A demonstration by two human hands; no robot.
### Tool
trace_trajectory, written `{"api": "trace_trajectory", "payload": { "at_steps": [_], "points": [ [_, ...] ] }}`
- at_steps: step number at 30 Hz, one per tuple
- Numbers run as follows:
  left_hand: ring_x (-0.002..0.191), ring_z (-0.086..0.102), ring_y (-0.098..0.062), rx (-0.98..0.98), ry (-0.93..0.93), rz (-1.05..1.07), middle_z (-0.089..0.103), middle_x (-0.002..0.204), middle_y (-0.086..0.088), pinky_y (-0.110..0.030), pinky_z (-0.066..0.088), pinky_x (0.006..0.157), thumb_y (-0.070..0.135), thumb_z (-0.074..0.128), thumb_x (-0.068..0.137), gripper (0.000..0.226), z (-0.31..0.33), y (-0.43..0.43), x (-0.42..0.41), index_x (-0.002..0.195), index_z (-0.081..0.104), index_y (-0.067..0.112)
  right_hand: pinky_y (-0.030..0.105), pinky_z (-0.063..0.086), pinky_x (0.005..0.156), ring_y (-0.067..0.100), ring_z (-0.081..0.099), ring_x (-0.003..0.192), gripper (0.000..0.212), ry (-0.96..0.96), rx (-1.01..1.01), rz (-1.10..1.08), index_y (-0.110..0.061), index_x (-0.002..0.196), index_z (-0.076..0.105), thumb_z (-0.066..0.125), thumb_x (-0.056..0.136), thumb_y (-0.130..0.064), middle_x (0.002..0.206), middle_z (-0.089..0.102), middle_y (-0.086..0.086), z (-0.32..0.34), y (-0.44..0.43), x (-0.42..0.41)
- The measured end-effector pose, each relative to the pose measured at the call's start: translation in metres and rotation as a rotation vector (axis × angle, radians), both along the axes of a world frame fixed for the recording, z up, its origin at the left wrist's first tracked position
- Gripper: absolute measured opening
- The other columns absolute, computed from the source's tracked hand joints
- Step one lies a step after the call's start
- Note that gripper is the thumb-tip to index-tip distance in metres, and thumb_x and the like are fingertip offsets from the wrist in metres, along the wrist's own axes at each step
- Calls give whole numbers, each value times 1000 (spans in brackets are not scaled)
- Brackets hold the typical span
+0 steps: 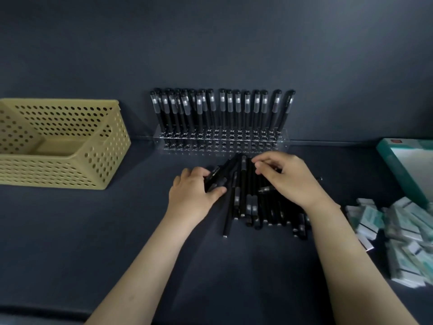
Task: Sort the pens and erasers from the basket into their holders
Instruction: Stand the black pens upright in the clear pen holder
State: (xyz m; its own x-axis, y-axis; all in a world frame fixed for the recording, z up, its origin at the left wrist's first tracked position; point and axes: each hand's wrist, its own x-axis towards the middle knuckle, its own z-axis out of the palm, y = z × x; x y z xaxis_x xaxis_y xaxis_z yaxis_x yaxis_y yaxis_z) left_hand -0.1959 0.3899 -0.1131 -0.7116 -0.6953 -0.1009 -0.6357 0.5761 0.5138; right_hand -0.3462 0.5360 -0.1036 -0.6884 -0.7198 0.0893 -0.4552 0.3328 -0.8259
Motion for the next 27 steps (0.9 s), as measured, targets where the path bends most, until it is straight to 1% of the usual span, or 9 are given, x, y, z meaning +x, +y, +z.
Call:
{"api": "trace_trajectory", "payload": {
  "at_steps": [3,5,10,13,16,19,22,25,27],
  "points": [
    [115,46,-24,-17,-15,19,52,117,-2,-33,39,90,49,62,86,48,2,-2,2,119,53,15,4,42,75,-5,63,83,12,1,-27,10,-25,97,71,63,93,-18,81,70,-14,-1,-1,0],
    [115,46,-26,-3,-41,14,52,117,-4,-35,41,91,48,61,88,48,3,-4,1,118,54,12,3,40,72,-5,62,81,12,10,-36,8,-26,94,71,62,93,-18,79,70,-15,-2,-1,0],
    [104,51,-28,27,-40,18,50,101,-4,-38,45,85,44,61,89,37,3,-7,1,99,54,9,2,39,71,-4,61,81,12,52,-43,-2,-22,94,72,62,93,-17,81,68,-16,-3,-1,2],
    [90,52,-26,20,35,44,50,89,-2,-33,42,70,39,60,91,31,4,-2,4,92,50,10,3,42,74,-3,61,81,12,92,-34,-15,-21,94,73,62,92,-18,80,67,-17,-4,-2,3],
    [71,52,-19,58,80,64,52,79,-1,-29,34,54,35,58,93,27,8,-2,6,93,51,9,4,42,74,-5,59,78,12,125,-24,-20,-19,93,74,62,92,-17,79,66,-18,-5,-3,4],
    [72,55,-20,140,78,54,58,83,-5,-27,37,58,33,59,93,27,10,-6,6,97,57,6,15,48,79,-2,59,77,11,153,-18,-29,-19,92,73,62,92,-18,80,66,-16,-5,-5,6],
    [72,52,-19,259,76,65,56,83,-6,-29,37,63,32,59,93,29,13,-11,6,99,59,4,24,50,82,-1,59,80,11,159,-1,-28,-21,92,72,61,93,-19,81,65,-18,-3,-4,9],
    [74,52,-17,348,60,78,57,82,-3,-28,37,64,33,61,92,25,17,-17,7,92,62,8,29,52,84,5,61,84,11,180,2,-32,-21,92,72,61,93,-20,84,67,-14,-3,-5,10],
    [79,54,-19,405,57,64,59,85,-4,-31,40,70,34,63,91,24,18,-21,8,87,63,11,32,52,85,7,62,85,11,195,1,-30,-21,92,72,61,92,-20,85,68,-12,-4,-5,11]
  ]
}}
